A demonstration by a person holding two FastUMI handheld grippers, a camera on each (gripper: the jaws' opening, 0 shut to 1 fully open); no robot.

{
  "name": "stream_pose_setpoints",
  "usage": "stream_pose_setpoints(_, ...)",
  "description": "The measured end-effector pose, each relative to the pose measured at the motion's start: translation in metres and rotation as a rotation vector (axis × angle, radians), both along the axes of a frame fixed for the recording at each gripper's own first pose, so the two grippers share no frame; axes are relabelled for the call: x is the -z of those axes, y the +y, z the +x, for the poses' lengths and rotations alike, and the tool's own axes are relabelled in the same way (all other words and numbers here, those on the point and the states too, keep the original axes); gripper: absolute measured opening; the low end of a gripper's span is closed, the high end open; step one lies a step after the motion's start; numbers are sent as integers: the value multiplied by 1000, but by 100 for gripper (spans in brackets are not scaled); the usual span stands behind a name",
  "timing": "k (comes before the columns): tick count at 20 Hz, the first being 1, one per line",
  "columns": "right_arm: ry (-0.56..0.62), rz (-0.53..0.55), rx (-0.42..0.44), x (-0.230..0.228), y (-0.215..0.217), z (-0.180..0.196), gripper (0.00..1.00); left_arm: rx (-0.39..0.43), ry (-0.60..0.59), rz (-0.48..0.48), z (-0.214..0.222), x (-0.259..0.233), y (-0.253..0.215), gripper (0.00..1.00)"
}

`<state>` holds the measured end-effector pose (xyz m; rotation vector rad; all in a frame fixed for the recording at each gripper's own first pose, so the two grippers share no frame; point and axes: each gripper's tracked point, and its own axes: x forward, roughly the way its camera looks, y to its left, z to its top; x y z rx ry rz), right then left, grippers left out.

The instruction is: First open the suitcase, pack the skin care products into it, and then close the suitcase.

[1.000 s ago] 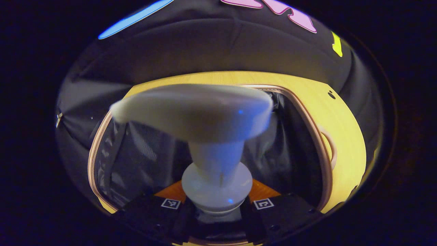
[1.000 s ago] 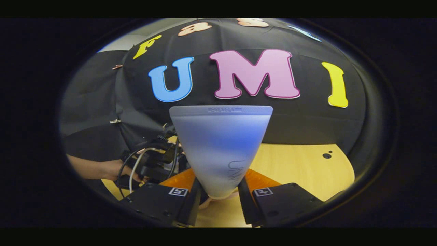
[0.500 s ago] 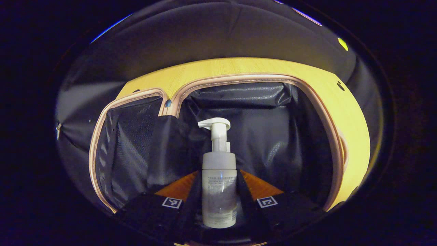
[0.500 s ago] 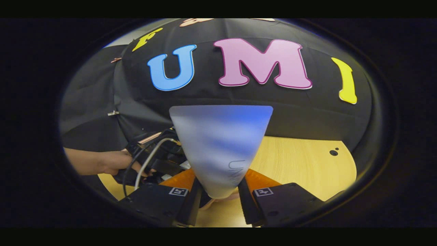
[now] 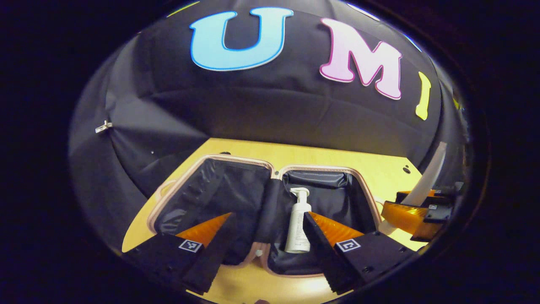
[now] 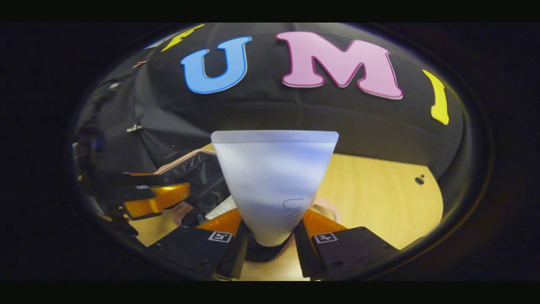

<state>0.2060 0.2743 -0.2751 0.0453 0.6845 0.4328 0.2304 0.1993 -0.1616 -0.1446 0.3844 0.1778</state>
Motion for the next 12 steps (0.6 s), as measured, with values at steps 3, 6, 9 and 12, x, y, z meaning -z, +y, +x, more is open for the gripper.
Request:
stream_pose_setpoints(3,90,-1,40,32,22,6,54,65,-45,-63,-47,7,-4,97)
stream_pose_setpoints(6,175,-85,87,63,27,6,54,90,-68,-99,-85,0,-2,96)
stream_pose_setpoints(9,245,-200,109,93,27,5,55,131,-96,-105,-102,-12,1,97)
stream_pose_setpoints(12,292,-244,164,105,24,5,55,146,-114,-59,-108,-24,9,97)
